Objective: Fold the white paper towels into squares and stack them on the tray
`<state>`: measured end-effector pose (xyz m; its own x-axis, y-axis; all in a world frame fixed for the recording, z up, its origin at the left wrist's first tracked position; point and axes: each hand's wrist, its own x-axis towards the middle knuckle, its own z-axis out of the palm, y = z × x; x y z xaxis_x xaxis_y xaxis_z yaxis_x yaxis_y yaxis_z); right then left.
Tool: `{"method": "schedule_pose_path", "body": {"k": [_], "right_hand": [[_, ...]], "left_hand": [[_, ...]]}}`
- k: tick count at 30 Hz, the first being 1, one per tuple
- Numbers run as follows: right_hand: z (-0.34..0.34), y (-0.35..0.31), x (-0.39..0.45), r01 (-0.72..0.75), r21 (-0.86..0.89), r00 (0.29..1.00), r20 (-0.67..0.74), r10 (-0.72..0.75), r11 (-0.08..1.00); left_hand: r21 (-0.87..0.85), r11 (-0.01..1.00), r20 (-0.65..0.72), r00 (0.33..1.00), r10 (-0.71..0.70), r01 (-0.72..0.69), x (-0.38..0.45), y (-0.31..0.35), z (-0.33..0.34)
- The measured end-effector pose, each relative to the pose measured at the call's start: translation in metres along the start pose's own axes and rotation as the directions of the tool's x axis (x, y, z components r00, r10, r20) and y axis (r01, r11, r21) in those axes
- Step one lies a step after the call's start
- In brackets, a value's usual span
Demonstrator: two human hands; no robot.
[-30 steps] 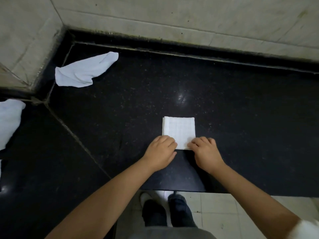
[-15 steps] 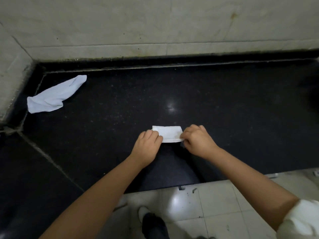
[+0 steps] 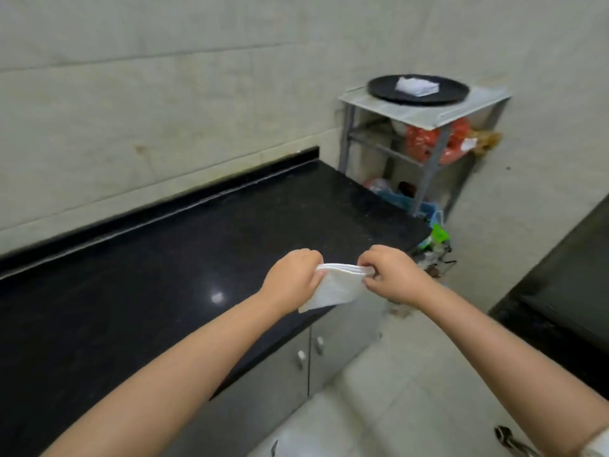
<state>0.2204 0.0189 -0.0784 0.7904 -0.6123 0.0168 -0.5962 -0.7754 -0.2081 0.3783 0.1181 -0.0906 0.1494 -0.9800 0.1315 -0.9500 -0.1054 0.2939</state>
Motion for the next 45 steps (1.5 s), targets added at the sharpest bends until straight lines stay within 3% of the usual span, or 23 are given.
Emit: {"method": "schedule_pose_path", "body": {"k": [6,10,14,18,27,33,38,42,45], "right_hand": [[-0.076,0.118,-0.015,-0.172,-0.136,0.972,-0.182,0.146,0.976],[-0.119,0.19,0.014,-0.215,-0.267,0.971,-0.159,0.177,0.939],[-0.16,0.264,0.067,-0.211,-0.356,0.973,-0.168,0.16,0.91],[-0.21,0.33,0.128,-0.188,-0.32,0.973,-0.192,0.131,0.929],[-0.279,0.444,0.267,-0.034,-0.073,0.974,-0.228,0.017,0.997],[-0.298,0.507,0.381,0.103,-0.038,0.974,-0.197,-0.109,0.994],[-0.307,0.552,0.496,0.171,0.023,0.93,-0.335,-0.153,0.985],[-0.302,0.575,0.567,0.24,0.217,0.889,-0.44,-0.124,0.946],[-0.277,0.597,0.596,0.288,0.257,0.911,-0.37,-0.182,0.923]], "left_hand": [[0.087,0.973,-0.015,0.976,0.216,-0.214,0.121,0.103,0.001],[0.246,0.913,0.009,0.943,0.334,-0.326,0.207,0.144,0.003],[0.332,0.881,0.016,0.936,0.353,-0.338,0.307,0.175,0.0],[0.366,0.876,-0.011,0.94,0.341,-0.314,0.404,0.197,-0.021],[0.394,0.916,-0.129,0.981,0.142,-0.081,0.563,0.203,-0.054],[0.407,0.906,-0.163,0.985,-0.054,0.117,0.668,0.186,-0.05],[0.314,0.875,-0.343,0.903,-0.258,0.369,0.764,0.167,-0.046],[0.181,0.857,-0.491,0.8,-0.346,0.482,0.823,0.154,-0.035],[0.246,0.818,-0.426,0.817,-0.39,0.519,0.842,0.141,-0.006]]}}
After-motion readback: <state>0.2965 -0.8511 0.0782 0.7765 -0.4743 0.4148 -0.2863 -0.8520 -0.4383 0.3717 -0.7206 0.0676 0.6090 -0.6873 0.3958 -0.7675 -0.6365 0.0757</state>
